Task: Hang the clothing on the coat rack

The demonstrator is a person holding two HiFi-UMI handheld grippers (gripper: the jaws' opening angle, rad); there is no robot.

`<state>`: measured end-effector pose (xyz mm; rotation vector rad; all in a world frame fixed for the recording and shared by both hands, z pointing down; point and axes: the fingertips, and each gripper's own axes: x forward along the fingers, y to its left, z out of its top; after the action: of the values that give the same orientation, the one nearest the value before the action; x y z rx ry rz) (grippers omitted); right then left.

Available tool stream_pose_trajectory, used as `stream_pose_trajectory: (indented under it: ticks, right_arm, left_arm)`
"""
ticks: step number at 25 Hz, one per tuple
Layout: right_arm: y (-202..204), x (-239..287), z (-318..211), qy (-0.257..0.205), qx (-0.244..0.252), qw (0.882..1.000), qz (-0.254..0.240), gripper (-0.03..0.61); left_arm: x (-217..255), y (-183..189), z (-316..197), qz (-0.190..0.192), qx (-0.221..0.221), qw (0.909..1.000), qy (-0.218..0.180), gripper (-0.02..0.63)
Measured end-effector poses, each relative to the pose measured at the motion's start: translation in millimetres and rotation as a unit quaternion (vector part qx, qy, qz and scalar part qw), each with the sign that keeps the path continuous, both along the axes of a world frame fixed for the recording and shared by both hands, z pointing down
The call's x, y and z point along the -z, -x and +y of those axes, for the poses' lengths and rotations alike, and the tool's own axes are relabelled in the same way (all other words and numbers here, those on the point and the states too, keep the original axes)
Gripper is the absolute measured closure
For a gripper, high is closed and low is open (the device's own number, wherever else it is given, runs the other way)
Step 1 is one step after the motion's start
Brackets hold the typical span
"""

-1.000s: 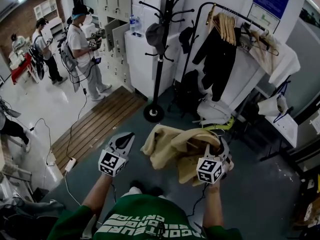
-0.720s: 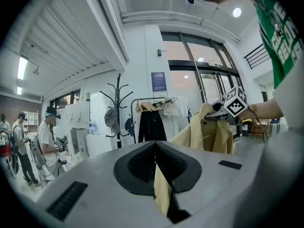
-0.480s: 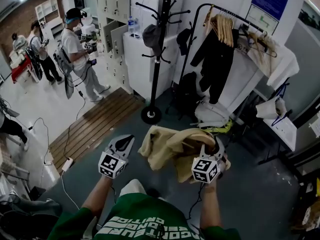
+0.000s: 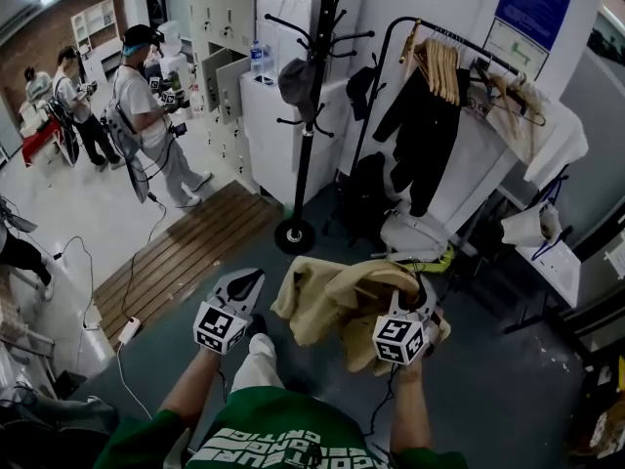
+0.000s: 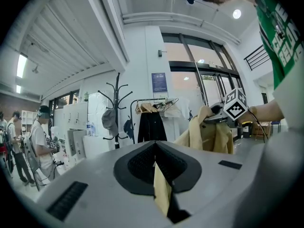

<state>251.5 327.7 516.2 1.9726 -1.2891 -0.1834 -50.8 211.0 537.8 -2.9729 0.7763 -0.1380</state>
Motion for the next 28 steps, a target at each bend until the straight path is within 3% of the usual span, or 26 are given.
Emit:
stream_pose_trajectory:
  ticks: [17, 28]
  right_arm:
    - [-14, 10, -145, -0.009, -0.009, 1.0, 0.014, 0.4]
    - [-13, 21, -256, -0.009, -0.016, 1.0, 0.018, 0.399]
  left_arm:
    - [-2, -33, -160, 0.001, -0.033, 0.9994, 0.0, 0.607]
    - [1, -19, -267, 0.01, -0.033, 0.9994, 0.006, 0.607]
